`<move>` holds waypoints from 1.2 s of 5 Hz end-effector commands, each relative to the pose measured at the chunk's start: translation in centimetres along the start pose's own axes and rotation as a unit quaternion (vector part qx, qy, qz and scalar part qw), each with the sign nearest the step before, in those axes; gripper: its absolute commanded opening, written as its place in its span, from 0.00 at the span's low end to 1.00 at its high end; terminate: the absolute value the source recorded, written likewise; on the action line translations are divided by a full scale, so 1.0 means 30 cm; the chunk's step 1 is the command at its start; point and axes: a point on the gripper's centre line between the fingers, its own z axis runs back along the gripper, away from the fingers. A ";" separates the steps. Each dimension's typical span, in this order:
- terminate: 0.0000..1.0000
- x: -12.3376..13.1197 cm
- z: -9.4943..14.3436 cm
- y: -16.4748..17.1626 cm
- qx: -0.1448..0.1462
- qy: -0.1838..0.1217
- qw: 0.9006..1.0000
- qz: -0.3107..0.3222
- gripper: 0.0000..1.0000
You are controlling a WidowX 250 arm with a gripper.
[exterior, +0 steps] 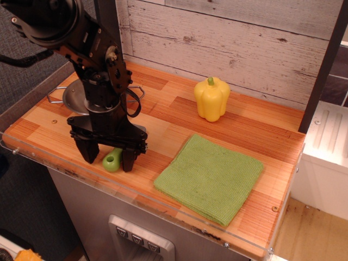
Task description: Move the spatula and put it on the green table cloth.
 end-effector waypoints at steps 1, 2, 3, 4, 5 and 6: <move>0.00 0.009 0.041 0.025 0.000 -0.012 1.000 0.008 0.00; 0.00 0.007 0.087 0.037 0.027 -0.045 0.998 0.029 0.00; 0.00 0.008 0.214 0.027 0.043 -0.112 0.992 0.050 0.00; 0.00 0.011 0.340 -0.099 -0.010 -0.135 0.991 0.011 0.00; 0.00 -0.019 0.402 -0.249 -0.045 -0.125 0.991 -0.014 0.00; 0.00 -0.063 0.411 -0.397 -0.064 -0.101 0.993 -0.023 0.00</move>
